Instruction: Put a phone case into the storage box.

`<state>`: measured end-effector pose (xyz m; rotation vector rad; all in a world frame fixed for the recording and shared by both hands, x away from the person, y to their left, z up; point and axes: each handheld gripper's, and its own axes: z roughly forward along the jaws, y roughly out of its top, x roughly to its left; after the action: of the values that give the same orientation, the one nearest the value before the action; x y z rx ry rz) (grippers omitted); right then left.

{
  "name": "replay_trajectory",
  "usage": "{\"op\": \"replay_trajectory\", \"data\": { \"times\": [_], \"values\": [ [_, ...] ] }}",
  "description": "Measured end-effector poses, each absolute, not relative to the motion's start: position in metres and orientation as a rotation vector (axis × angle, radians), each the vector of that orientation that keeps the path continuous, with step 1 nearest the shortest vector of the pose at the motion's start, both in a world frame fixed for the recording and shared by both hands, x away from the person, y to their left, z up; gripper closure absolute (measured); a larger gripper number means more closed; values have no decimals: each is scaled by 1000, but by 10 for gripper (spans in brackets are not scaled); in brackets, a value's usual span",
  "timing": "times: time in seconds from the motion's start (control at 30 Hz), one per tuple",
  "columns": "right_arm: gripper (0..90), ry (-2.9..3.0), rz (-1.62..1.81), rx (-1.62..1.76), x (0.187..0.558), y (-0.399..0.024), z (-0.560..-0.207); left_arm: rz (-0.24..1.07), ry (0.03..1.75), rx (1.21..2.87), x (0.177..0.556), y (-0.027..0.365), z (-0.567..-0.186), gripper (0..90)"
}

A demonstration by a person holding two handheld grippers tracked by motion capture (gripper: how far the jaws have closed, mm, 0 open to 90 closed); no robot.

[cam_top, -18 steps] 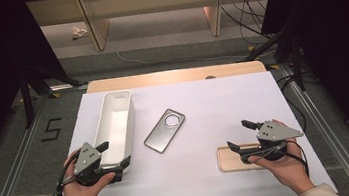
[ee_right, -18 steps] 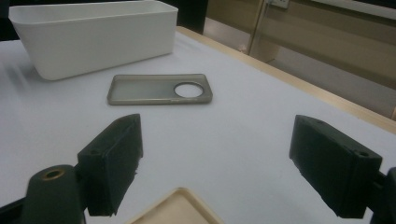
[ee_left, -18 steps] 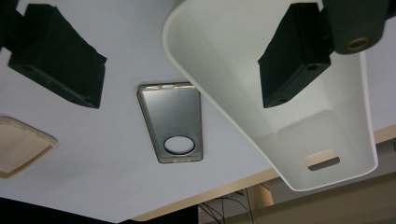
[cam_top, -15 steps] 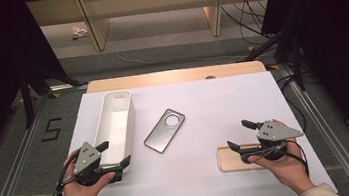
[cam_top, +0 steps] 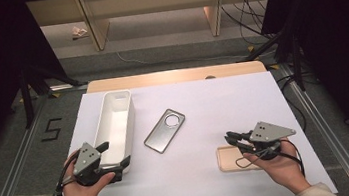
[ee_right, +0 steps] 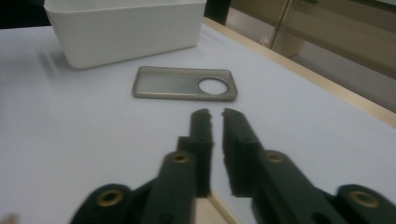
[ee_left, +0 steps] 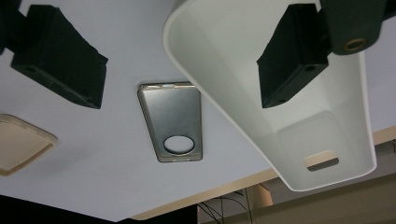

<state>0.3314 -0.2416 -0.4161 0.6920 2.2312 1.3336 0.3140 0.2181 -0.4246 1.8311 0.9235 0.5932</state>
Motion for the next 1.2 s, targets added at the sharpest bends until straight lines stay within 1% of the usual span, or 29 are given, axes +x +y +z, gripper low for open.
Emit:
{"op": "replay_trajectory", "data": {
  "times": [0.07,0.13,0.2,0.23,0.27,0.3,0.33,0.4,0.43,0.5,0.6,0.63,0.8,0.93,1.2],
  "values": [
    [900,2239,1324,686,333,-237,-414,595,923,1827,314,219,-424,149],
    [900,2277,1295,680,342,-221,-410,596,923,1825,314,219,-424,150],
    [900,2289,1291,678,345,-214,-410,595,924,1823,314,219,-424,150],
    [900,2310,1294,677,349,-207,-410,593,923,1822,313,219,-423,151],
    [900,2341,1292,667,355,-190,-410,592,922,1824,313,219,-424,151],
    [900,2341,1292,667,355,-190,-410,590,922,1824,313,219,-424,151],
    [900,2364,1285,644,362,-171,-409,589,921,1825,313,218,-424,153],
    [900,2393,1278,617,368,-152,-409,586,918,1826,313,218,-423,153],
    [900,2393,1278,617,368,-152,-409,586,918,1826,313,218,-423,153],
    [900,2423,1259,593,375,-133,-410,585,914,1826,313,218,-423,154],
    [900,2482,1213,567,388,-96,-416,583,911,1826,312,217,-423,156],
    [900,2482,1213,567,388,-96,-416,582,908,1831,312,217,-423,156],
    [900,2575,1132,596,406,-59,-436,581,909,1827,311,218,-423,157],
    [900,2612,1085,608,414,-45,-448,579,908,1828,311,218,-423,158],
    [900,2657,1016,640,423,-34,-465,578,909,1831,312,217,-424,158]
  ]
}}
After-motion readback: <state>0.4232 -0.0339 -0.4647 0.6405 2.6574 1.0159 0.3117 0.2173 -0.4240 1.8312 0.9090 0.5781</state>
